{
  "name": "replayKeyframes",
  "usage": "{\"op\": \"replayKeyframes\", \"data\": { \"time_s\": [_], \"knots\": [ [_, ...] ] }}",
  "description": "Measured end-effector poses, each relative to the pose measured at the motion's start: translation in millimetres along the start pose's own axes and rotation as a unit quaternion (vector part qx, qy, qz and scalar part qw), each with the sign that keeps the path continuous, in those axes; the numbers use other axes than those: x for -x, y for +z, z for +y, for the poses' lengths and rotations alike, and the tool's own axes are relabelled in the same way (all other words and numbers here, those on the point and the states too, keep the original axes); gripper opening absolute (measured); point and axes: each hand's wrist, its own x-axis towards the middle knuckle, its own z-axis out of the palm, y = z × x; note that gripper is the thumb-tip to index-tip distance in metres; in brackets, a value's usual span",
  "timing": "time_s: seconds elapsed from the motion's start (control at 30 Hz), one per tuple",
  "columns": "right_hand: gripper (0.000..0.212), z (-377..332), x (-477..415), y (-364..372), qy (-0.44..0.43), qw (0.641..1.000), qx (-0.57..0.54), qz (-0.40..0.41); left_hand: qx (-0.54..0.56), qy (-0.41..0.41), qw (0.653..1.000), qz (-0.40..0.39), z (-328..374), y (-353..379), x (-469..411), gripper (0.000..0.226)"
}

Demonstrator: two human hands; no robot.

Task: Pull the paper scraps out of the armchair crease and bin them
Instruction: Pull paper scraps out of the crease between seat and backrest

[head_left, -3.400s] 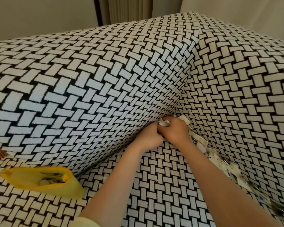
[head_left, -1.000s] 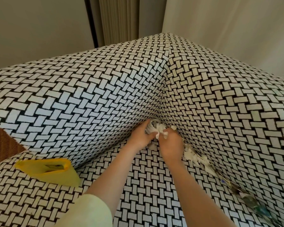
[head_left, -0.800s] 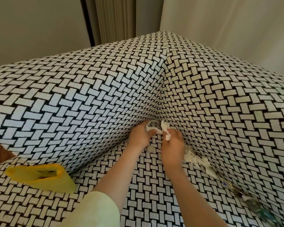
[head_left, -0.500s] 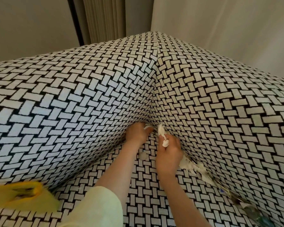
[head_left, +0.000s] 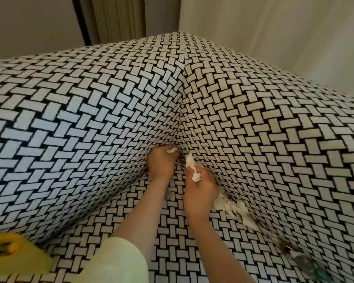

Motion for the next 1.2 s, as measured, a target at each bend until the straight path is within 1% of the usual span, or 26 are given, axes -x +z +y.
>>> {"op": "replayKeyframes", "data": {
  "time_s": [0.1, 0.17, 0.23, 0.3, 0.37, 0.43, 0.53, 0.6, 0.67, 0.73, 0.8, 0.83, 0.87, 0.9, 0.93, 0.97, 1.0, 1.07, 1.17, 1.2],
  "knots": [
    [0.025, 2.7, 1.8, 3.5, 0.024, 0.998, -0.049, 0.02, 0.115, -0.018, 0.993, -0.009, 3.6, -4.1, 3.7, 0.028],
    [0.034, 0.4, 3.9, 3.5, 0.027, 0.997, -0.064, 0.034, 0.2, -0.029, 0.979, -0.022, 4.3, -10.6, 9.8, 0.031],
    [0.029, -1.8, 3.4, 2.3, 0.018, 0.997, -0.062, 0.048, 0.253, -0.052, 0.966, -0.028, 7.3, -19.4, 17.8, 0.026],
    [0.022, -3.2, 2.2, 1.7, 0.021, 0.997, -0.056, 0.049, 0.296, -0.105, 0.949, -0.031, 8.3, -29.9, 25.4, 0.017],
    [0.021, -5.9, 1.3, -0.7, 0.03, 0.997, -0.061, 0.04, 0.351, -0.151, 0.922, -0.057, 5.3, -41.0, 33.1, 0.017],
    [0.022, -8.8, 2.1, -4.2, 0.047, 0.997, -0.063, 0.029, 0.412, -0.178, 0.888, -0.1, 2.0, -50.8, 39.0, 0.021],
    [0.024, -15.7, 5.8, -8.8, 0.102, 0.991, -0.083, 0.005, 0.471, -0.247, 0.841, -0.095, -0.8, -62.5, 43.6, 0.025],
    [0.022, -21.8, 10.4, -8.7, 0.145, 0.982, -0.125, -0.004, 0.49, -0.275, 0.821, -0.101, -0.1, -69.2, 46.5, 0.028],
    [0.019, -30.5, 17.3, -8.0, 0.156, 0.975, -0.152, -0.033, 0.511, -0.284, 0.804, -0.106, 2.3, -74.8, 51.9, 0.029],
    [0.024, -43.2, 24.7, -6.3, 0.133, 0.974, -0.168, -0.077, 0.521, -0.289, 0.796, -0.107, 5.0, -78.9, 59.4, 0.03],
    [0.027, -56.3, 32.4, -1.4, 0.085, 0.975, -0.157, -0.132, 0.523, -0.296, 0.79, -0.123, 8.9, -81.7, 66.3, 0.029],
    [0.027, -62.6, 35.5, 2.0, 0.053, 0.976, -0.139, -0.156, 0.532, -0.3, 0.779, -0.141, 11.6, -83.3, 69.3, 0.03],
    [0.034, -67.1, 38.3, 6.1, 0.008, 0.98, -0.098, -0.172, 0.549, -0.297, 0.765, -0.163, 13.1, -86.3, 71.1, 0.033],
    [0.049, -70.3, 41.0, 9.2, -0.046, 0.982, -0.033, -0.18, 0.565, -0.287, 0.751, -0.185, 15.3, -89.6, 72.8, 0.036],
    [0.062, -71.5, 42.8, 12.2, -0.094, 0.977, 0.045, -0.185, 0.575, -0.28, 0.744, -0.194, 15.1, -92.2, 73.8, 0.038],
    [0.069, -72.9, 43.6, 14.6, -0.13, 0.968, 0.116, -0.183, 0.581, -0.273, 0.742, -0.195, 13.5, -96.2, 74.3, 0.039],
    [0.069, -71.9, 42.9, 16.0, -0.15, 0.958, 0.173, -0.173, 0.578, -0.268, 0.747, -0.19, 11.5, -98.7, 75.1, 0.038],
    [0.057, -74.8, 44.7, 17.7, -0.179, 0.937, 0.255, -0.158, 0.566, -0.269, 0.759, -0.177, 5.6, -103.0, 76.4, 0.033],
    [0.043, -76.1, 48.9, 21.5, -0.212, 0.917, 0.3, -0.152, 0.543, -0.31, 0.765, -0.154, -2.6, -102.6, 76.6, 0.033],
    [0.041, -76.8, 50.4, 20.6, -0.217, 0.918, 0.286, -0.166, 0.539, -0.318, 0.767, -0.142, -5.2, -102.8, 75.8, 0.034]
  ]
}}
